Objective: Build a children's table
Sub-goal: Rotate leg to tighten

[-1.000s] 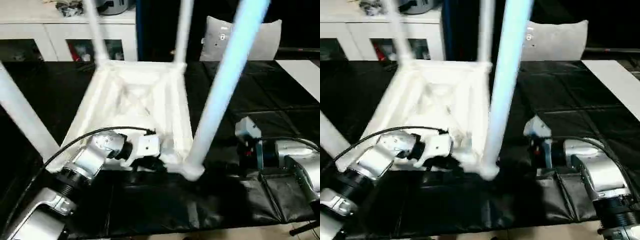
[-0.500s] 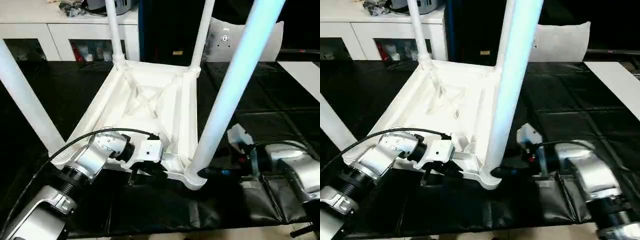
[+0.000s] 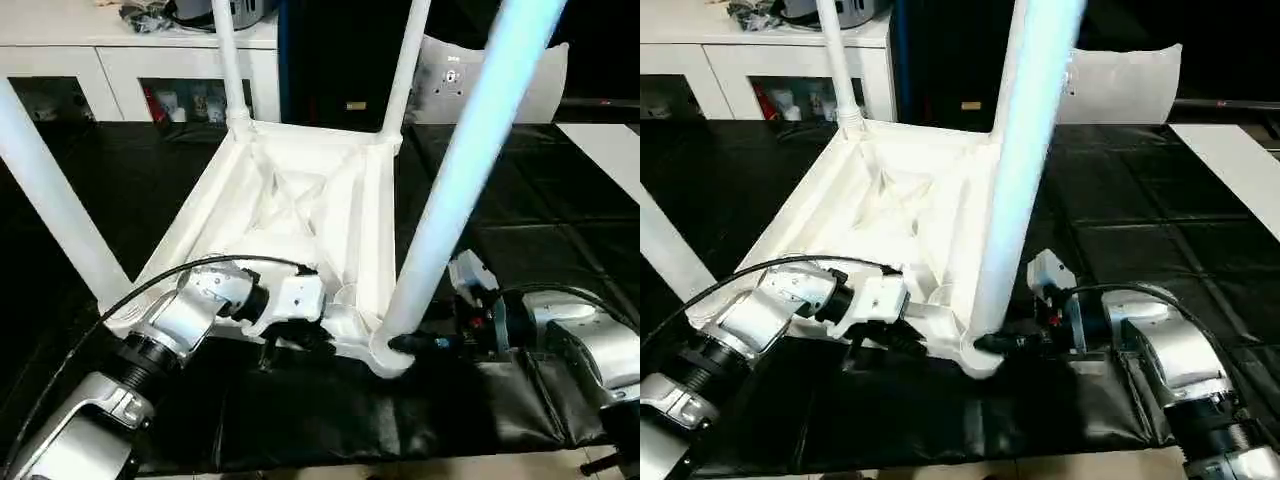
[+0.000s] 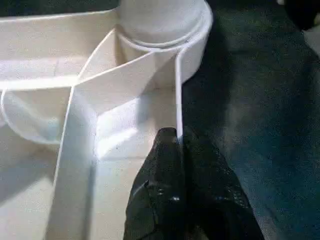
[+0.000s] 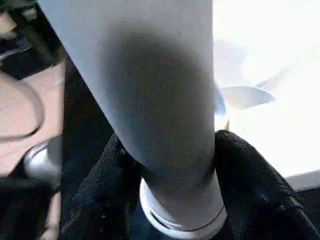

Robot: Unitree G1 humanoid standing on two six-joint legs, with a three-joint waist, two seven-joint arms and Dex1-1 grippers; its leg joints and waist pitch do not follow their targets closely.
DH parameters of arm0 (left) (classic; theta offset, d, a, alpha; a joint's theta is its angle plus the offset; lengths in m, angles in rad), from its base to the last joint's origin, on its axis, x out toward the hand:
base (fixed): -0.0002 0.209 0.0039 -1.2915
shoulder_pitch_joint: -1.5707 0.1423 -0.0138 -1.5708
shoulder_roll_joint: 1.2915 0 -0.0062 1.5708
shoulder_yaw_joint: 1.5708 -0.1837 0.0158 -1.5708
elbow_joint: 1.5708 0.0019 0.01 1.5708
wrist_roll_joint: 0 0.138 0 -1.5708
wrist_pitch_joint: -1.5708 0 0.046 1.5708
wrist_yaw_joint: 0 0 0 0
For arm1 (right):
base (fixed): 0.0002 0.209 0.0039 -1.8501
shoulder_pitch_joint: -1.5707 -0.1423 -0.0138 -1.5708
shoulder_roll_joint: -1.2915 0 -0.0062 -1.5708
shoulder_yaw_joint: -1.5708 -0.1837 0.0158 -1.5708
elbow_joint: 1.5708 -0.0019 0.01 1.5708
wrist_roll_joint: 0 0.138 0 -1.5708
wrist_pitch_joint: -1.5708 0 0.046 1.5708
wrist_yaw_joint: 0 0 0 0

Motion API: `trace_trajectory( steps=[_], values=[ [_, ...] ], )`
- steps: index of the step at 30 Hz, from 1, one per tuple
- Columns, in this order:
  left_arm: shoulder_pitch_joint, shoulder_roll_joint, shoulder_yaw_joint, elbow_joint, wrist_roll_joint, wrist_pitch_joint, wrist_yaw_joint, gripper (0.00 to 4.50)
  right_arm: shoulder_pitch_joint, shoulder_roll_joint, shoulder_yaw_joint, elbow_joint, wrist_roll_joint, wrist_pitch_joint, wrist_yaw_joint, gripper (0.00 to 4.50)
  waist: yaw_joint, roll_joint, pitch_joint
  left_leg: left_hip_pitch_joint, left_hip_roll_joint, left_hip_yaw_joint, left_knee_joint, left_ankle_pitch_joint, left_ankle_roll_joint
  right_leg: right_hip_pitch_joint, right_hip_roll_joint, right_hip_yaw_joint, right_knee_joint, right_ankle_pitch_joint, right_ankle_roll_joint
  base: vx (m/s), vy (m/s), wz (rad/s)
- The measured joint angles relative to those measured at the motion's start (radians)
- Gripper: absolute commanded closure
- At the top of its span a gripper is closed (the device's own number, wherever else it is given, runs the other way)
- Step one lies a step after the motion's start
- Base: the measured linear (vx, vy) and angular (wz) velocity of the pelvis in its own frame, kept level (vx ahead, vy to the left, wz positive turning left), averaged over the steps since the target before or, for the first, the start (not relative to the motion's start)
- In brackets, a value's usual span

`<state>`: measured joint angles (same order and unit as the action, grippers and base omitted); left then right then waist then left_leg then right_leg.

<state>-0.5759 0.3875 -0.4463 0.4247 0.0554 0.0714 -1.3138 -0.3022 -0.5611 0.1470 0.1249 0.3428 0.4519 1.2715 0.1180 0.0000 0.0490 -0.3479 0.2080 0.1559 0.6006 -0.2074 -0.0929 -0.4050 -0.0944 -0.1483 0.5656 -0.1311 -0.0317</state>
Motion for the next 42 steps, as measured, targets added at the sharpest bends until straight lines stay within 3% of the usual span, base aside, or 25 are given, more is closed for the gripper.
trace_trajectory(
  steps=[3,7,11,13,17,19,23,28,32,34,42],
  values=[
    [0.006,-0.026,0.026,-0.006,0.009,0.083,0.069,4.50,0.000,0.043,-0.030,-0.001,-0.011,0.030,-0.104,2.54,-0.015,0.000,0.000,0.002,0.000,0.000,0.001,0.001,-0.002,0.001,0.000,0.000,0.000,0.000,0.000,0.000,0.000,0.00],
    [0.009,-0.129,0.082,-0.005,0.041,0.246,0.272,4.50,-0.038,0.193,-0.110,0.030,-0.070,0.097,-0.412,2.55,-0.074,0.000,0.000,0.002,0.000,-0.002,0.005,0.003,-0.004,0.001,0.000,-0.005,-0.005,0.000,0.000,0.000,0.000,0.00],
    [0.003,-0.248,0.122,0.015,0.051,0.334,0.455,4.50,-0.102,0.295,-0.165,0.080,-0.112,0.138,-0.661,2.55,-0.112,0.000,0.000,-0.003,0.001,-0.006,0.006,0.003,-0.003,0.002,0.000,-0.017,-0.018,0.000,0.000,0.000,0.000,0.00],
    [-0.017,-0.293,0.136,0.036,0.058,0.365,0.538,4.50,-0.130,0.340,-0.181,0.106,-0.136,0.127,-0.767,2.01,-0.116,0.003,0.000,-0.003,0.001,-0.008,0.005,0.003,-0.003,0.002,0.000,-0.022,-0.023,0.000,0.001,0.000,0.000,0.00],
    [-0.018,-0.311,0.127,0.028,0.058,0.381,0.551,4.50,-0.126,0.359,-0.193,0.114,-0.141,0.091,-0.788,1.79,-0.108,0.004,-0.001,-0.004,0.001,-0.009,0.002,0.002,-0.002,0.003,-0.002,-0.021,-0.023,0.000,0.001,0.000,0.000,0.00],
    [-0.018,-0.313,0.118,0.022,0.058,0.381,0.541,4.50,-0.122,0.357,-0.199,0.111,-0.140,0.085,-0.782,1.46,-0.098,0.004,-0.001,-0.005,0.000,-0.008,0.000,0.000,0.000,0.003,-0.002,-0.015,-0.021,0.002,0.001,0.000,0.000,0.00],
    [-0.018,-0.294,0.096,0.019,0.058,0.340,0.516,4.50,-0.108,0.325,-0.195,0.090,-0.129,0.077,-0.730,1.23,-0.081,0.003,-0.001,-0.004,-0.001,-0.005,-0.002,0.001,0.007,-0.001,0.000,-0.008,-0.013,0.007,0.001,0.000,0.000,0.00],
    [-0.016,-0.227,0.079,0.023,0.057,0.257,0.448,4.50,-0.067,0.224,-0.170,0.056,-0.096,0.042,-0.558,0.78,-0.058,0.003,-0.001,-0.005,0.001,-0.004,-0.003,0.002,0.006,-0.007,0.002,-0.006,-0.004,0.004,-0.002,0.000,0.000,0.00],
    [-0.016,-0.141,0.052,0.030,0.052,0.165,0.317,4.50,-0.043,0.082,-0.150,0.033,-0.072,0.025,-0.374,0.52,-0.043,0.003,-0.001,-0.003,0.000,-0.003,-0.001,0.002,0.006,-0.005,0.001,-0.003,-0.004,0.004,-0.002,0.000,0.000,0.00],
    [-0.016,-0.110,0.046,0.032,0.047,0.133,0.267,4.50,-0.042,0.037,-0.150,0.019,-0.061,0.025,-0.306,0.18,-0.036,0.003,-0.001,-0.001,0.000,-0.003,0.000,-0.001,0.002,-0.003,0.001,-0.003,-0.004,0.004,-0.002,0.000,0.000,0.00],
    [-0.017,-0.032,0.010,0.044,0.026,0.008,0.103,4.50,-0.022,-0.081,-0.085,-0.018,-0.030,0.038,-0.102,0.03,-0.013,0.003,-0.001,-0.001,0.000,-0.002,0.001,-0.001,0.001,0.000,0.000,-0.002,-0.004,0.004,-0.002,0.000,0.000,0.00]
  ],
)
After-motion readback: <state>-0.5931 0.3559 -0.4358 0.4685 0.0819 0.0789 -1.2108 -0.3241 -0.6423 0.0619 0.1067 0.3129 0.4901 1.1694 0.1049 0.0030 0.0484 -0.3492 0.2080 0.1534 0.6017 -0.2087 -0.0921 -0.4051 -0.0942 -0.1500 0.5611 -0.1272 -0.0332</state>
